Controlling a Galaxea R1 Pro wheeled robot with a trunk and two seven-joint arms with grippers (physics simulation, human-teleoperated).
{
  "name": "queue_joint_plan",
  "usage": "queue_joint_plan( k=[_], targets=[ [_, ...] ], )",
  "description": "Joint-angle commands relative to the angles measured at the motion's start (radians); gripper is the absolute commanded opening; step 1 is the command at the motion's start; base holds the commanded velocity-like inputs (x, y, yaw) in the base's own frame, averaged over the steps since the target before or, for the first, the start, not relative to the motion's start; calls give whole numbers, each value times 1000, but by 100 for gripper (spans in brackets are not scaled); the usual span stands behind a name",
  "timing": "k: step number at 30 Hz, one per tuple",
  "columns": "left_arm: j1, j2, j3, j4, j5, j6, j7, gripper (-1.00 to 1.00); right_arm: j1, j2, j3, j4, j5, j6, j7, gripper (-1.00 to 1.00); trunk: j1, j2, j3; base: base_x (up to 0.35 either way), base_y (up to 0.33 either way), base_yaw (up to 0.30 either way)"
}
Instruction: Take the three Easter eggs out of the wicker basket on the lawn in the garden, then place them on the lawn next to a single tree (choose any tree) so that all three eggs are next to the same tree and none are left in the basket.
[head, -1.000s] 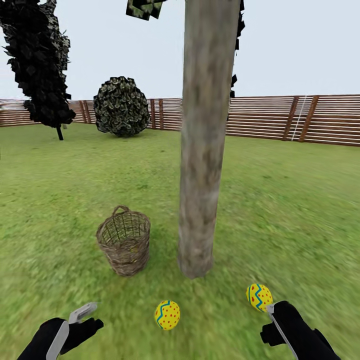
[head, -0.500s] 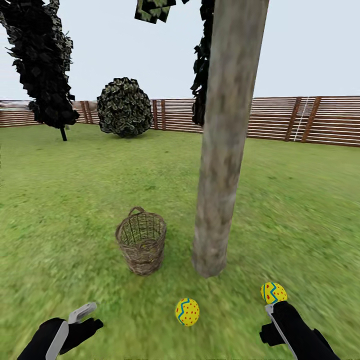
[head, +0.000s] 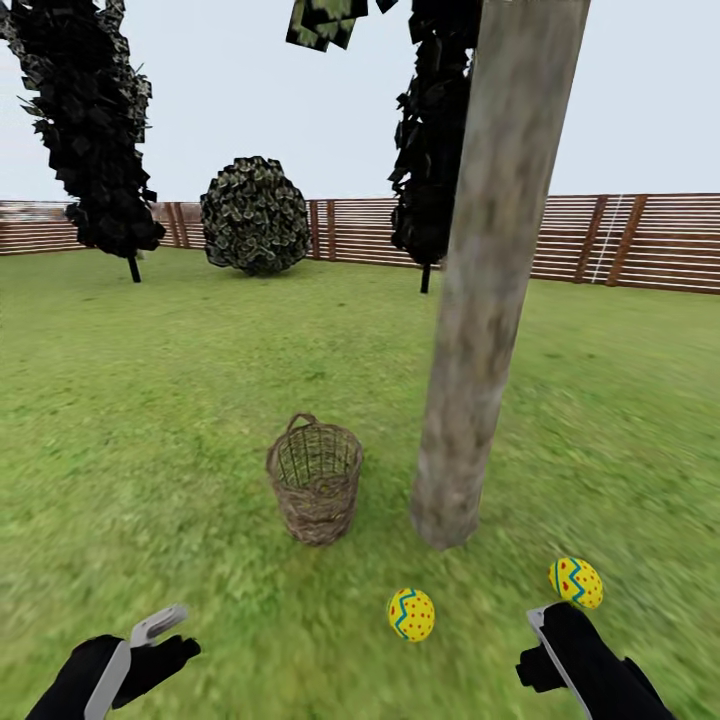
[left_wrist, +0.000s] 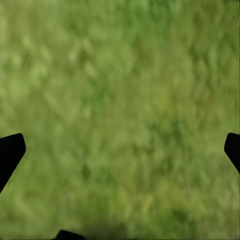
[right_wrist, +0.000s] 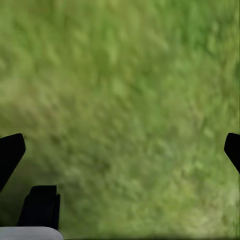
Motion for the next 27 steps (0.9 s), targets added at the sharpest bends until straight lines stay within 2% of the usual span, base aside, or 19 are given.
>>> queue_joint_plan(
  k=[1,5,9,15,27],
  targets=[
    [-1,6,3,-1,-2,5,-6,100,0,-1,2,-1,11,5,9,100,0,0,-1,-96,323,0],
    [-1,40,3,-6,0,6,-12,100,0,-2,2,-2,14,5,8,100,0,0,-1,-96,323,0],
    [-1,90,5,-47,0,5,-16,100,0,-1,3,-1,17,5,7,100,0,0,-1,-95,323,0],
    [-4,129,5,-131,0,-1,-16,100,0,15,3,26,21,0,6,100,0,0,-1,-95,323,0],
    [-5,126,3,-134,1,-10,-16,100,0,14,1,30,18,-1,5,100,0,0,-1,-93,323,0]
  ],
)
